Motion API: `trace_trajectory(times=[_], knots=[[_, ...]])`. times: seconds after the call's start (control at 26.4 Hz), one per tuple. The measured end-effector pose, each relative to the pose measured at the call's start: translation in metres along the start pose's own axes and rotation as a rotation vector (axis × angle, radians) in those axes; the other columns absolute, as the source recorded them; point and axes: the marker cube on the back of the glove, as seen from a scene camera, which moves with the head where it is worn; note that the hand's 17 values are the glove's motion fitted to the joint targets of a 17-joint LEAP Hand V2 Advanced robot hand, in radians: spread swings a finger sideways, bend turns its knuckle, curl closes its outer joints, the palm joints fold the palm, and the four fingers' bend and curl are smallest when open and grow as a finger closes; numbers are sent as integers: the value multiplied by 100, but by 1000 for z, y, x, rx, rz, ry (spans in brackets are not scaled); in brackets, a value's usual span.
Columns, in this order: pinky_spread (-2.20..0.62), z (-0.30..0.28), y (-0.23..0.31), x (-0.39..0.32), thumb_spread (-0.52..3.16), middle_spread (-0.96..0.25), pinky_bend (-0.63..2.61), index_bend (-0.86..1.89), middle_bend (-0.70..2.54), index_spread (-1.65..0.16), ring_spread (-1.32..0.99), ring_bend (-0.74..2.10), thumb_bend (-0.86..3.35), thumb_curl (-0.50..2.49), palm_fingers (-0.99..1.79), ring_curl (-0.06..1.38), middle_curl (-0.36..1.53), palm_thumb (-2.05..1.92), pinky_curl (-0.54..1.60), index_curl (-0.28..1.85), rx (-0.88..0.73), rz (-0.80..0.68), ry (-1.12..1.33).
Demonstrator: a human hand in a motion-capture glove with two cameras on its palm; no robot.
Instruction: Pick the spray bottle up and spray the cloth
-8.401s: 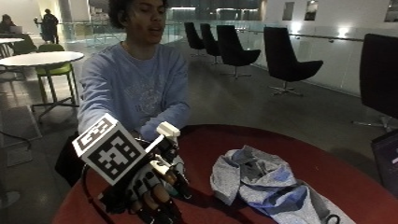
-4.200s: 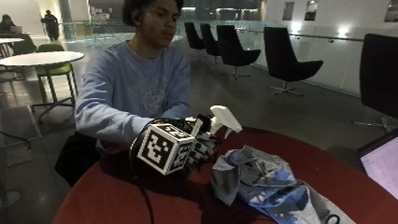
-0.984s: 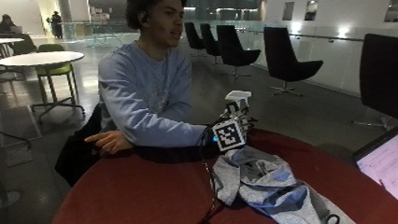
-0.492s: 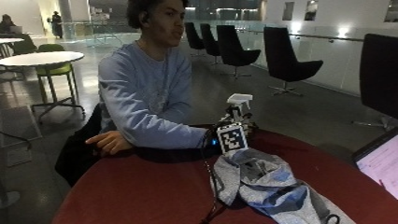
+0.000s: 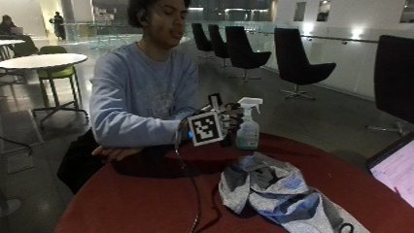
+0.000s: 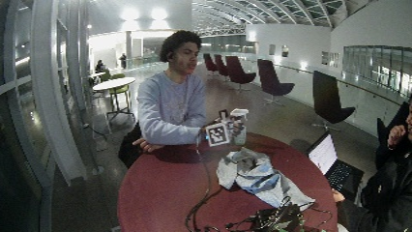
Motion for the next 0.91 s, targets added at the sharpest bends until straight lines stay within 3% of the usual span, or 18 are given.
trace_trajectory(times=[0.11, 0.57, 0.91], knots=[[12, -30, 37, -5, 105, -3, 16, 13, 29, -34, -2, 49, 2, 48, 64, 35, 44, 83, 27, 28, -11, 7, 95], [12, -192, 138, 21, 108, -3, 12, 18, 32, -33, -1, 48, -1, 49, 68, 35, 44, 85, 25, 32, 279, 187, 612], [13, -238, 155, 29, 110, -4, 11, 17, 34, -32, -2, 47, -2, 49, 72, 35, 44, 85, 22, 34, 315, 245, 787]])
